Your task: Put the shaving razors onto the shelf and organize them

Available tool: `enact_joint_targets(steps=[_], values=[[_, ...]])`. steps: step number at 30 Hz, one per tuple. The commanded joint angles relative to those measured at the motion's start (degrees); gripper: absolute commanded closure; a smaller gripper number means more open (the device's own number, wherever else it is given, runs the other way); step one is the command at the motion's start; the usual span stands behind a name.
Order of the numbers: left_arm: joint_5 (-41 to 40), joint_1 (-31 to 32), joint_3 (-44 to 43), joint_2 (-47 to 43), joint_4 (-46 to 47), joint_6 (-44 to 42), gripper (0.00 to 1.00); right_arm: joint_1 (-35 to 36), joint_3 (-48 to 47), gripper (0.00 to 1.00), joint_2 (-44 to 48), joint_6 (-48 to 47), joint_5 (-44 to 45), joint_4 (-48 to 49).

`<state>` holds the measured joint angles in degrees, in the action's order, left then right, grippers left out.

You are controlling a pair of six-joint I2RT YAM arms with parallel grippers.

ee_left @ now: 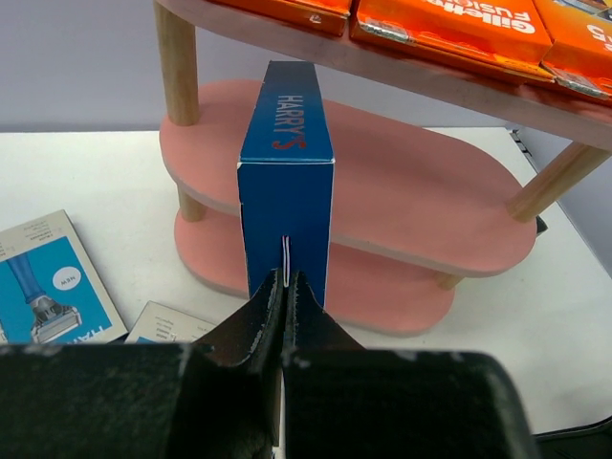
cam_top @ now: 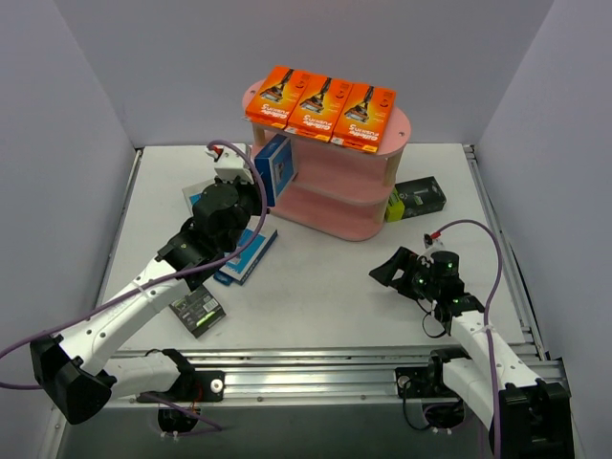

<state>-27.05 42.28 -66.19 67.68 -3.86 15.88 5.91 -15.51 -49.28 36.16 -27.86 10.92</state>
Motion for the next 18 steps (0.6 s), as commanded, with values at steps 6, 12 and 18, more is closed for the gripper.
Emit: enact_joint_targets(steps=[6, 12, 18], values=[[-2.74, -0.97, 2.99, -2.55, 8.34, 4.77, 0.98, -0.46, -0.14, 0.25, -0.21, -0.39, 0.35, 1.56], [-3.54, -3.69, 6.86, -5.36, 8.07, 15.04, 0.98, -0.46, -0.14, 0.25, -0.03, -0.30, 0.52, 1.56], [2.59, -9.67, 11.78, -6.16, 9.30, 24.98, 0.98, -0.46, -0.05, 0.25, 0.41, -0.30, 0.43, 1.48]])
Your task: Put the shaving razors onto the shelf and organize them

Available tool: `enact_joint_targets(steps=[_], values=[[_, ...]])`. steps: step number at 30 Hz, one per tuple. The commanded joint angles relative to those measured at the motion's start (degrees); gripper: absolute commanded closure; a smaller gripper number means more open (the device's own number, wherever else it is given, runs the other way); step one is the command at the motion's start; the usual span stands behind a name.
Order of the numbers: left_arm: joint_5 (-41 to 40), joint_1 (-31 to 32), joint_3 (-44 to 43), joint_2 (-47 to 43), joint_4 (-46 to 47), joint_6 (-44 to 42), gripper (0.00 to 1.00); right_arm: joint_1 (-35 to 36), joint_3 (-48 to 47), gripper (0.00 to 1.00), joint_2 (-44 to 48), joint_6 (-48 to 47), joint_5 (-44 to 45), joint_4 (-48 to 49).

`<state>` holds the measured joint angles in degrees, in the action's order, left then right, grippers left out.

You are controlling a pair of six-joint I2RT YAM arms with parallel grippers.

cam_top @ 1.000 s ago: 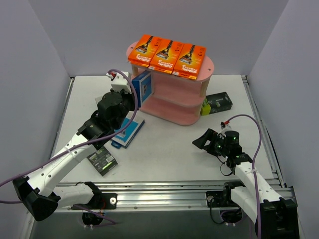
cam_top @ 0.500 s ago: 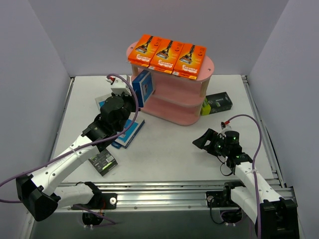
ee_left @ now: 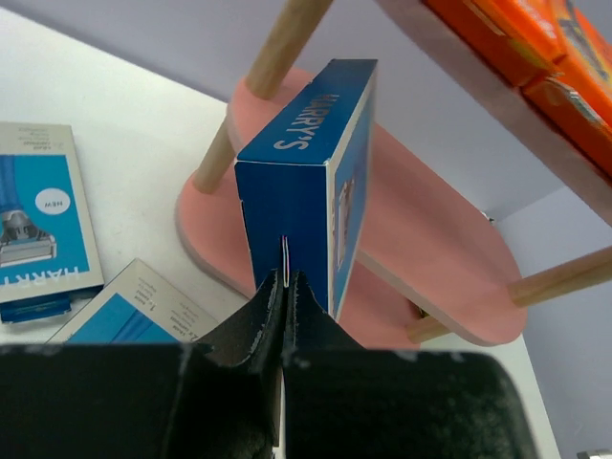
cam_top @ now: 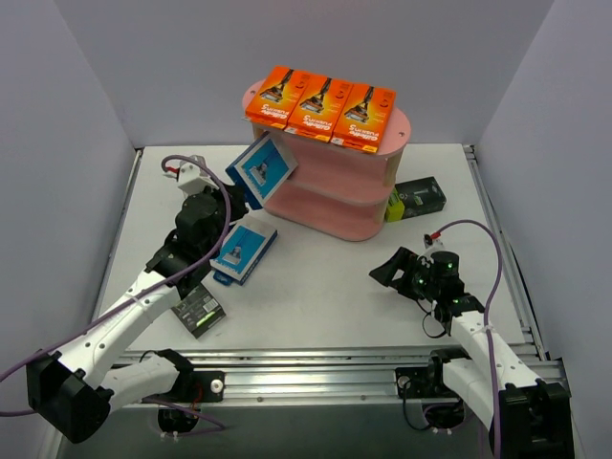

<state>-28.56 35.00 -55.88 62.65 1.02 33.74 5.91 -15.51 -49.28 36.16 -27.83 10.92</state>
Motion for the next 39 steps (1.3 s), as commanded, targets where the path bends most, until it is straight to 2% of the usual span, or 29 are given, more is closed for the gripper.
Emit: enact_joint_targets(steps=[1, 5, 18, 29, 39], values=[[4.91, -3.18, 1.99, -1.30, 4.78, 9.22, 0.98, -0.46, -0.05, 0.25, 0.50, -0.30, 0.41, 1.48], [8.25, -6.08, 4.19, -1.22, 7.42, 12.31, 0.98, -0.46, -0.05, 0.25, 0.59, -0.30, 0.59, 1.48], [12.38, -9.16, 8.41, 3.26, 18.31, 24.87, 0.98, -0.46, 0.04, 0.25, 0.76, -0.30, 0.50, 1.39], [11.59, -11.01, 9.56, 5.54, 21.83, 28.40, 0.98, -0.55, -0.22, 0.25, -0.64, -0.30, 0.06, 1.65], [15.55, -13.56, 7.19, 12.31, 24.82, 32.88, 0.98, -0.55, -0.75, 0.25, -2.31, -0.30, 0.06, 1.12]])
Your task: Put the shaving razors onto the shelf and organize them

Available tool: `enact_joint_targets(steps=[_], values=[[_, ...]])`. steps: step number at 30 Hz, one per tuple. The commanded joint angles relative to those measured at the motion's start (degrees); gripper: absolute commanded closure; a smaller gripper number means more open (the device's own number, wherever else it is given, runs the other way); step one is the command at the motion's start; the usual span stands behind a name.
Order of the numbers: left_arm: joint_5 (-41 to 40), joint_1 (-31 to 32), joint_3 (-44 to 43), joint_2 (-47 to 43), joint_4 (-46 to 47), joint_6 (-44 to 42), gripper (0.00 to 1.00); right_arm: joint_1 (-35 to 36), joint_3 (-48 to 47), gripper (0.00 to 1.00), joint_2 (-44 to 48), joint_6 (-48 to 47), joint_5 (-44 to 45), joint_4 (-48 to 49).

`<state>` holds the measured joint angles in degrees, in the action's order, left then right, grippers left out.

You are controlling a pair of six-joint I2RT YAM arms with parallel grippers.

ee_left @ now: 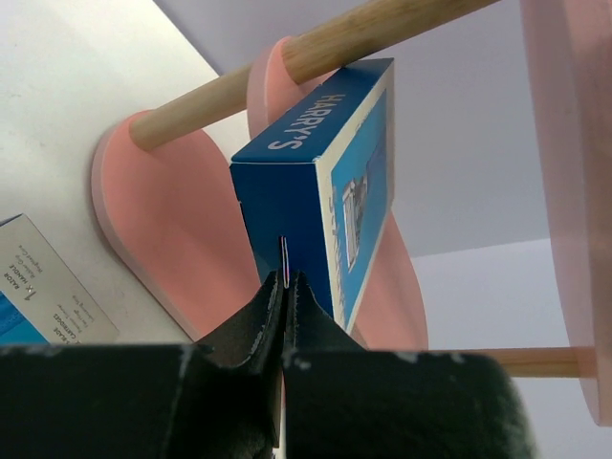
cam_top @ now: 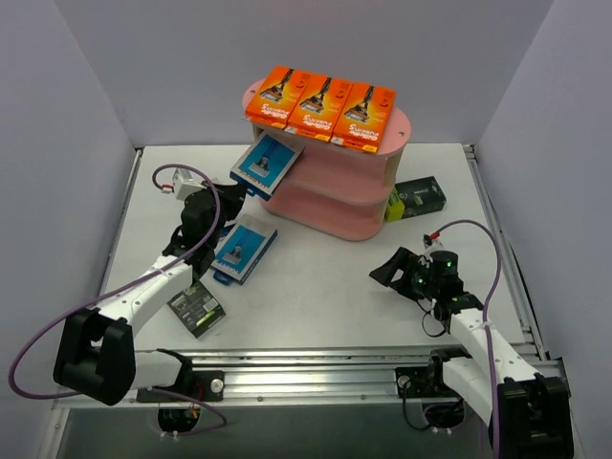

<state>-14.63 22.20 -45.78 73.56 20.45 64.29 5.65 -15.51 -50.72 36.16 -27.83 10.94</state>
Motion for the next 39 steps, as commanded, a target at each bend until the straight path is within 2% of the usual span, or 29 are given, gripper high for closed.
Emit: enact_joint_targets(steps=[1, 15, 39], values=[[2.15, -0.92, -3.43, 2.54, 6.09, 2.68, 0.98, -0.29, -0.93, 0.25, -1.48, -0.39, 0.15, 1.19], [5.40, -1.72, -9.33, 12.04, 11.19, 7.42, 0.98, -0.38, -1.46, 0.24, -2.37, -0.74, 0.06, 0.84], [1.80, -1.37, -10.21, 19.69, 19.01, 12.52, 0.98, -0.38, -2.07, 0.24, -6.41, -1.18, -0.47, 1.28]])
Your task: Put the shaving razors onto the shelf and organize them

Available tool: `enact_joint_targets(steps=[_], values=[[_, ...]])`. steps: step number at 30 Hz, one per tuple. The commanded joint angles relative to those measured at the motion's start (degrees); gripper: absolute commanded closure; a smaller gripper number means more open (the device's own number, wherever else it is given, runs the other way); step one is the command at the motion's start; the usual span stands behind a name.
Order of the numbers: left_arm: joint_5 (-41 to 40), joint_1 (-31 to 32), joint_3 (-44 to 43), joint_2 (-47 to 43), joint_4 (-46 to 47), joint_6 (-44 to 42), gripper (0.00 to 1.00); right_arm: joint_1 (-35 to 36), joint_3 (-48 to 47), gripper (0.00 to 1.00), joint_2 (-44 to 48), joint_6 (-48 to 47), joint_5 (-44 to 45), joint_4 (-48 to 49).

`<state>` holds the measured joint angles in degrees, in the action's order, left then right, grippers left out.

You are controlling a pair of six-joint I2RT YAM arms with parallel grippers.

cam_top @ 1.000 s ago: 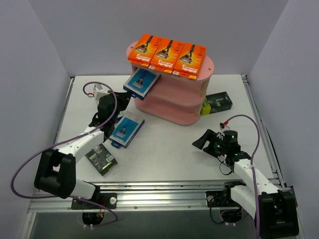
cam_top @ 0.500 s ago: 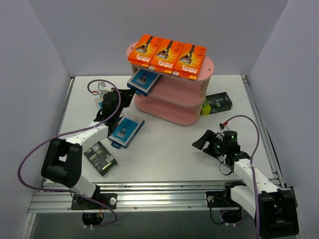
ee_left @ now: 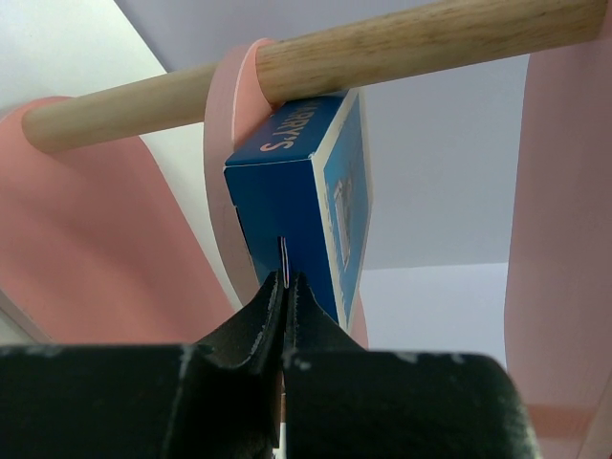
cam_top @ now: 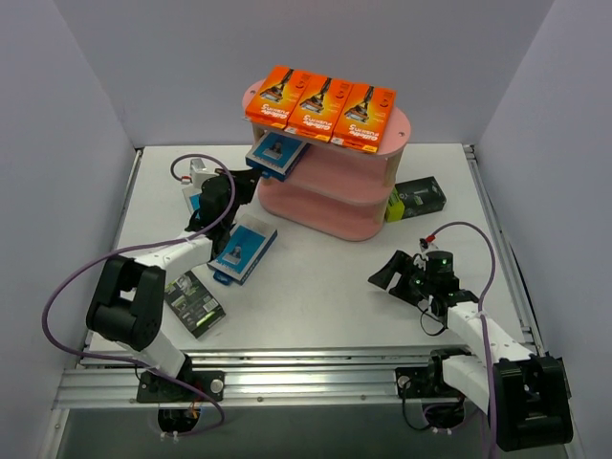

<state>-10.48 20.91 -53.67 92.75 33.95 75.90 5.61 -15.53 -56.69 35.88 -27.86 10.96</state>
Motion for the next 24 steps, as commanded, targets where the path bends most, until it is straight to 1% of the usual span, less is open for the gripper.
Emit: enact_joint_targets(steps=[1, 14, 24], values=[[-2.44, -0.08, -2.23, 0.76, 5.86, 0.92, 0.98, -0.42, -2.05, 0.24, -0.62, -0.98, -0.36, 1.26], [-4.81, 0.28, -1.18, 1.29, 7.88, 1.71, 0.98, -0.33, -2.14, 0.24, -1.15, -1.07, -0.44, 1.43], [-7.71, 2.03, 0.67, 1.38, 10.08, 2.32, 0.98, -0.33, -2.31, 0.24, -2.11, -1.25, -1.06, 1.43]])
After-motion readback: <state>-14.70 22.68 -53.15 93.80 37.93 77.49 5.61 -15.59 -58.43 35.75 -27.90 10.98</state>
